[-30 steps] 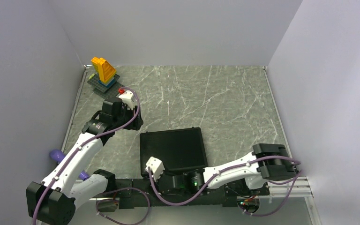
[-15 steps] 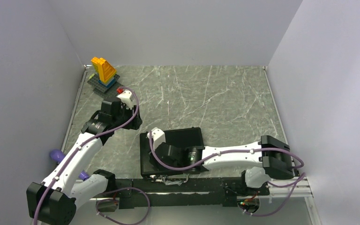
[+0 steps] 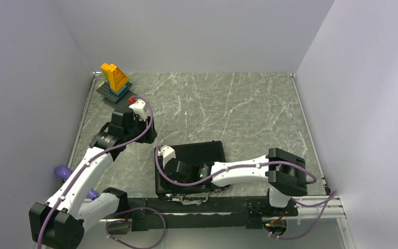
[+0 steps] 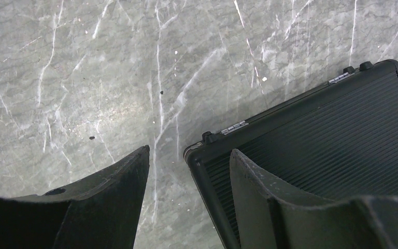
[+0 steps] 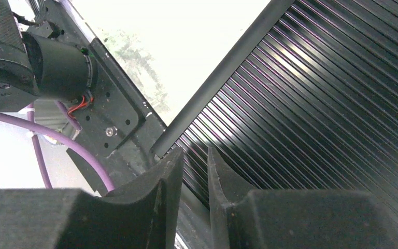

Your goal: Pack up texas hold em set

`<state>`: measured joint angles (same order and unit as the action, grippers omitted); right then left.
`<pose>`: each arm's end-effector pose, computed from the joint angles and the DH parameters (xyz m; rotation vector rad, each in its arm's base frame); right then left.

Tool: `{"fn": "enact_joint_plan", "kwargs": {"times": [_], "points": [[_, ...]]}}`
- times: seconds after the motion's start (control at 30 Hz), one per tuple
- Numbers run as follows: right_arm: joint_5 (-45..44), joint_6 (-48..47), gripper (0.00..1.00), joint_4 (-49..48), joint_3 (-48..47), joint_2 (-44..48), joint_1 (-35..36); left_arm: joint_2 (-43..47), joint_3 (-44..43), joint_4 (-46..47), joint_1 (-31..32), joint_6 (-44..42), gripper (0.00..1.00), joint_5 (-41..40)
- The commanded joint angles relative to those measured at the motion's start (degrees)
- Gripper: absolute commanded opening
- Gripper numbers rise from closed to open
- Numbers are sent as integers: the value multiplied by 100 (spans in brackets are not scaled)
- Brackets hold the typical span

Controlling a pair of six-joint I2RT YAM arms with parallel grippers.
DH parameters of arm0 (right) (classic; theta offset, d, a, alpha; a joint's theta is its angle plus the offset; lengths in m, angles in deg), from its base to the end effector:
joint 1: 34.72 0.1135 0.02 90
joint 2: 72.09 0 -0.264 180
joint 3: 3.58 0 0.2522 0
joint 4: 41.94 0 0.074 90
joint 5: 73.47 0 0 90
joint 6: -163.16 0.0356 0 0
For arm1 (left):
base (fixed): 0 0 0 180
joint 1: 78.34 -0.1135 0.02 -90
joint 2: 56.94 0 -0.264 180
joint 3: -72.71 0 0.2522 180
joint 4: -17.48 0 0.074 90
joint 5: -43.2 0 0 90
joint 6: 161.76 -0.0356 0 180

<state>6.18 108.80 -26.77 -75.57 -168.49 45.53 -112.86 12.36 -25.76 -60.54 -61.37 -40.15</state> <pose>0.0678 0.3568 0.2022 -0.8158 2.2580 0.8418 0.1975 -0.0677 0.2831 0.2099 2.2630 -0.3930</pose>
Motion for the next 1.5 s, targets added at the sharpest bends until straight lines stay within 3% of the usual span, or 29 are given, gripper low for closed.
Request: {"fn": "enact_joint_plan", "kwargs": {"times": [0.0, 0.2, 0.37, 0.43, 0.57, 0.83, 0.93, 1.2, 1.47], "points": [[-39, -118, 30, 583, -169, 251, -73, 138, -166, 90, -47, 77, 63, 49], [-89, -343, 39, 855, -146, 1067, -602, 206, -157, 93, -276, 96, 65, 33], [-89, -606, 55, 1105, 171, 1631, -1441, 345, -119, 104, -504, 108, 79, -94], [17, -708, 61, 1086, 393, 1889, -1995, 422, -93, 136, -566, 102, 90, -119], [747, -732, 70, 844, 936, 2466, -3276, 597, -32, 196, -665, 117, 99, -217], [1408, -865, 73, 1286, 1516, 3879, -5814, 1301, 193, 388, -699, -17, 100, -640], [1346, -1037, 73, 1670, 1450, 4492, -6452, 1636, 275, 444, -699, -77, 99, -862], [632, -1499, 74, 1942, 1426, 5513, -6830, 2315, 481, 796, -701, -173, 99, -750], [584, -1597, 74, 1864, 1552, 5735, -6837, 2419, 447, 801, -699, -62, 99, -1006]]}}
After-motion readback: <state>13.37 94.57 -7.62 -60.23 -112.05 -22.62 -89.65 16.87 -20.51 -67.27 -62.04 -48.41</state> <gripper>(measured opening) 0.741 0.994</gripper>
